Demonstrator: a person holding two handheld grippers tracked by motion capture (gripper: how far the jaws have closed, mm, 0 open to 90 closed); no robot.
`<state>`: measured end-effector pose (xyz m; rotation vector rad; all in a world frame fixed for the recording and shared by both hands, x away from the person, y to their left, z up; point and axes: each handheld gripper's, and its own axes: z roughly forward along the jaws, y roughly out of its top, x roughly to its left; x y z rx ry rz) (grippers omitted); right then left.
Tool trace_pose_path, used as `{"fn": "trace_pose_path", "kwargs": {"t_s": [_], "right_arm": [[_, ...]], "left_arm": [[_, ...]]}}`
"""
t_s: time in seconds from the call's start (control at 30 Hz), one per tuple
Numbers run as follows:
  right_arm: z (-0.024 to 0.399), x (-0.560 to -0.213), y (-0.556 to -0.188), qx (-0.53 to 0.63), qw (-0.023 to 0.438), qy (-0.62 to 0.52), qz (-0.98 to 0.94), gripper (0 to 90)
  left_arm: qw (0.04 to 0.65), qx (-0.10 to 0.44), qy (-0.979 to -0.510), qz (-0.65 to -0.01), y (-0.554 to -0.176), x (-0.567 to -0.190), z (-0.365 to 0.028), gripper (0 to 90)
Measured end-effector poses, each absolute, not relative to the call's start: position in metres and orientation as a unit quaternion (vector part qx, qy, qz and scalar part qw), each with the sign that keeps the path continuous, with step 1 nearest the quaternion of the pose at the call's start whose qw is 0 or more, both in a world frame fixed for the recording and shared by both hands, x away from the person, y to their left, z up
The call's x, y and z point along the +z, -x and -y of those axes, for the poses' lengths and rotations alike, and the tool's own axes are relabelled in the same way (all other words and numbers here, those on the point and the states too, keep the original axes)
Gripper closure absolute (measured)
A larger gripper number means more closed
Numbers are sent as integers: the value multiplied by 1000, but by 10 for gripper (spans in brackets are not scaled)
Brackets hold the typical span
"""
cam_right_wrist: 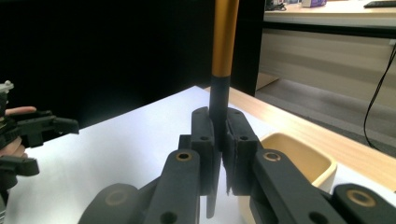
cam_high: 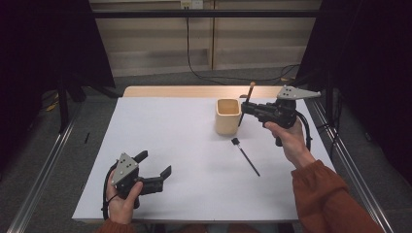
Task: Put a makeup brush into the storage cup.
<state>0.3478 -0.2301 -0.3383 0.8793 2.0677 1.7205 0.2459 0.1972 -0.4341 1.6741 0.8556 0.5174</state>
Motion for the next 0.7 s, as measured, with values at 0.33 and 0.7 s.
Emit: {"fn": "trace_pose_path", "kwargs": {"t_s": [0.33,0.7], "right_arm": [[227,-326,-369,587,163,-314,-728,834],[227,-312,-394,584,177,-329,-720,834]], "left_arm": [[563,213,-714,-357,-243,-433,-196,33],[572,205,-704,-367,-244,-434,-198,17]]}}
